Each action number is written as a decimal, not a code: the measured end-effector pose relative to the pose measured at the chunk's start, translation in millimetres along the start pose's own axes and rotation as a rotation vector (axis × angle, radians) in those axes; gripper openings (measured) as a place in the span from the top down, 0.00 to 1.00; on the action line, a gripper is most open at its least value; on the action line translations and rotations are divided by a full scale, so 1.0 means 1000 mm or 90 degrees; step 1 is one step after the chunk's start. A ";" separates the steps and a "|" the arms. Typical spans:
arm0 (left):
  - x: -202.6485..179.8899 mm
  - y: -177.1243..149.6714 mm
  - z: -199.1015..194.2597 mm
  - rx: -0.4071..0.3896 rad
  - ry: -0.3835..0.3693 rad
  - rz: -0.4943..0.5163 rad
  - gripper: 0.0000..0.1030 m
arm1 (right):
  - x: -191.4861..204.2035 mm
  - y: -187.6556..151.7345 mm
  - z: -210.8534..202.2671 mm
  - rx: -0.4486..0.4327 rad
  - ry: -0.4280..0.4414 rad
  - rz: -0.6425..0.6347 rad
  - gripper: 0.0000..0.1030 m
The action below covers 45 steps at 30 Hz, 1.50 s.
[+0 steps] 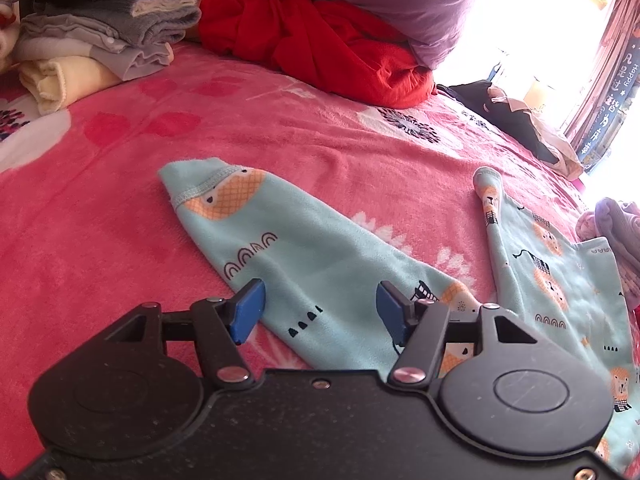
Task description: Fold clothes
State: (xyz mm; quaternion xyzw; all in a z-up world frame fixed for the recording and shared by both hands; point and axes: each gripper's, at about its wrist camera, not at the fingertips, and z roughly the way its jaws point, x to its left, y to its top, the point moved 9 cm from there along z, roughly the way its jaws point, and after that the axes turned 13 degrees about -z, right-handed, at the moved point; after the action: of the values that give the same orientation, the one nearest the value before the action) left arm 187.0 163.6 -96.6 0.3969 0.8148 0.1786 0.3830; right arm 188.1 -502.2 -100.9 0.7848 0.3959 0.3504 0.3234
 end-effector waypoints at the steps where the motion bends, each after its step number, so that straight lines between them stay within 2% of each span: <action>1: 0.001 0.000 -0.003 -0.003 0.004 -0.002 0.41 | 0.001 0.002 -0.002 -0.006 -0.002 -0.008 0.90; 2: 0.002 0.001 -0.006 -0.007 0.009 -0.004 0.41 | 0.002 0.004 -0.004 -0.012 -0.006 -0.016 0.87; 3: 0.004 0.002 -0.010 -0.011 0.012 -0.009 0.41 | 0.003 0.005 -0.007 -0.017 -0.011 -0.025 0.77; 4: 0.005 0.002 -0.014 -0.015 0.012 -0.015 0.41 | 0.003 0.006 -0.010 -0.021 -0.013 -0.032 0.55; 6: 0.006 0.003 -0.023 -0.022 0.007 -0.032 0.41 | 0.008 0.006 -0.024 -0.041 -0.013 -0.041 0.34; 9: 0.000 -0.001 -0.039 -0.025 -0.017 -0.057 0.41 | 0.028 -0.001 -0.050 -0.060 0.020 -0.069 0.33; 12: -0.017 -0.016 -0.058 -0.014 -0.056 -0.067 0.41 | 0.066 -0.022 -0.073 -0.048 0.112 -0.112 0.37; 16: -0.055 -0.058 -0.078 0.043 -0.120 -0.031 0.41 | 0.129 -0.049 -0.106 -0.041 0.259 -0.201 0.46; 19: -0.086 -0.093 -0.089 0.094 -0.174 0.017 0.41 | 0.167 -0.068 -0.123 -0.036 0.290 -0.295 0.49; 22: -0.120 -0.124 -0.102 0.104 -0.221 0.132 0.41 | 0.168 -0.083 -0.128 0.009 0.308 -0.248 0.49; 25: -0.155 -0.150 -0.116 0.077 -0.269 0.287 0.41 | 0.151 -0.092 -0.129 0.061 0.325 -0.144 0.49; 30: -0.199 -0.190 -0.116 0.096 -0.357 0.437 0.41 | 0.123 -0.106 -0.127 0.120 0.369 0.015 0.49; 33: -0.219 -0.214 -0.107 0.118 -0.380 0.519 0.41 | 0.117 -0.112 -0.121 0.147 0.391 0.069 0.49; 38: -0.236 -0.243 -0.089 0.155 -0.384 0.620 0.41 | 0.121 -0.122 -0.115 0.175 0.428 0.096 0.49; 43: -0.244 -0.255 -0.064 0.193 -0.367 0.672 0.41 | 0.114 -0.129 -0.103 0.200 0.414 0.116 0.48; 45: -0.245 -0.253 -0.063 0.219 -0.378 0.661 0.41 | 0.111 -0.132 -0.099 0.210 0.415 0.136 0.48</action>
State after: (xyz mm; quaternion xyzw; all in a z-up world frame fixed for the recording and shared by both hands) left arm 105.6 -184.6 -89.0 0.8299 0.3917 0.0898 0.3871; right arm 105.5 -322.2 -117.9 0.7107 0.4450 0.5448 0.0113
